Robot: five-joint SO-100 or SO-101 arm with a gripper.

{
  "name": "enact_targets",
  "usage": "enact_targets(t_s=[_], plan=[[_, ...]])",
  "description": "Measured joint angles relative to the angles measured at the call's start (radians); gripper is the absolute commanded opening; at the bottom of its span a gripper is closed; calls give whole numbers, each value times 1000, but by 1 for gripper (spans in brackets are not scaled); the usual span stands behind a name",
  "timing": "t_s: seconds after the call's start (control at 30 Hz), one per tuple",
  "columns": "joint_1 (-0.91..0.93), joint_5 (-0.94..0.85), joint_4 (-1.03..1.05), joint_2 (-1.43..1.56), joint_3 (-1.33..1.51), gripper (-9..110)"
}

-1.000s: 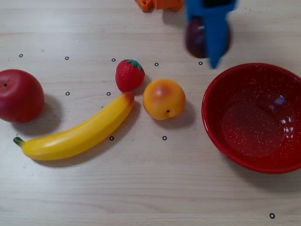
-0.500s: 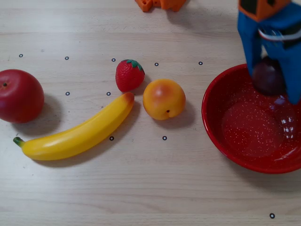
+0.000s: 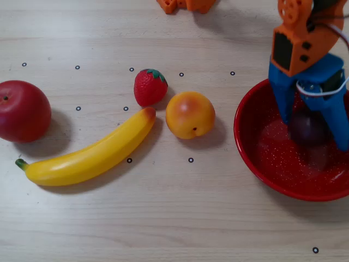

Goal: Put plum in the red bowl.

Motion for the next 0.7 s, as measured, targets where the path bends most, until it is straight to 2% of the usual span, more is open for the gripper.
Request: enact_targets(t_s=[0.1, 0.17, 0.3, 0.4, 0.53, 0.7], plan=[[2, 5, 0, 0, -2, 47], [2, 5, 0, 0, -2, 40], [-23, 3, 0, 25, -5, 16], [-44, -6, 0, 135, -5, 2], [-121, -23, 0, 370, 60, 0], [-233, -66, -114, 649, 342, 0]])
